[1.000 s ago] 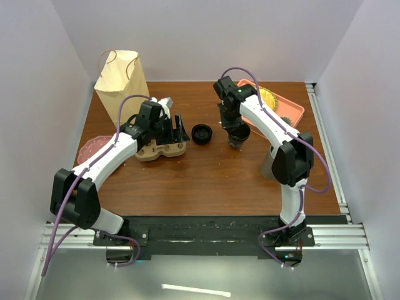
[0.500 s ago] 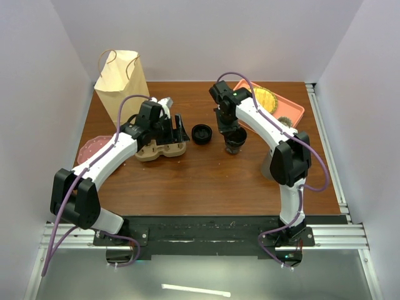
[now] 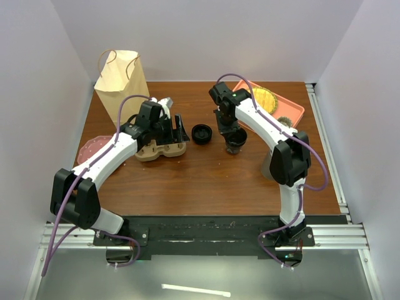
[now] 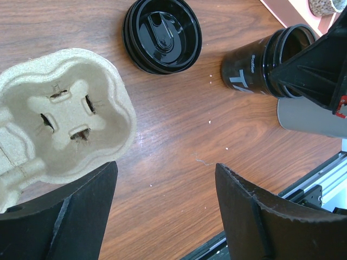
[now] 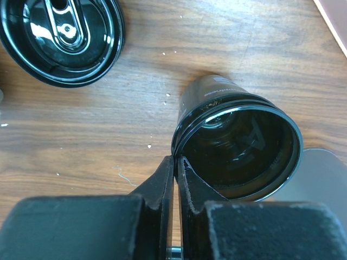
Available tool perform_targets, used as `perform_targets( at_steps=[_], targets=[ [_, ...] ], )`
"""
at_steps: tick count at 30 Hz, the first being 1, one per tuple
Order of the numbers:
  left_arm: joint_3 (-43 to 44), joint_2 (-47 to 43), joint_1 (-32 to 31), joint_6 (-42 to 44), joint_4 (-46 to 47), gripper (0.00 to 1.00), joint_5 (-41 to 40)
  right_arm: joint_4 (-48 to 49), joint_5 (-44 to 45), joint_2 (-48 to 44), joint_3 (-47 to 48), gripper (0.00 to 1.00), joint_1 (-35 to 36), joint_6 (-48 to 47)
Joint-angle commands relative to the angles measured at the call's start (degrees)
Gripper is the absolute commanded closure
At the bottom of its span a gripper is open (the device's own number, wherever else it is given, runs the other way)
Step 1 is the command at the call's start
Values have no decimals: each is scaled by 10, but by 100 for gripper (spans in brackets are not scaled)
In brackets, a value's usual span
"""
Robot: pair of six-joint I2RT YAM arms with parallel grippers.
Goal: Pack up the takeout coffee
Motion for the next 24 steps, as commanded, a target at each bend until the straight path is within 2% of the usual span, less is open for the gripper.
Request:
perform_targets(
  at_steps=[1,7,11,16,20,24],
  targets=[
    [3,-7,0,0,14,23,0,7,2,-10,-1,99,0,-11],
    [5,-7,0,0,14,23,0,7,6,-10,0,89,0,-5],
    [6,-6,0,1,14,23,0,6,4,-7,1,96,0,-8],
    [6,-4,1,1,15,23,2,6,-1,-8,2,95,0,-8],
    [7,-2,0,1,15,23,2,2,3,-10,12,100,0,-8],
    [9,-1,1,1,16,23,3,-19,11,-4,37,100,0,-6]
  ],
)
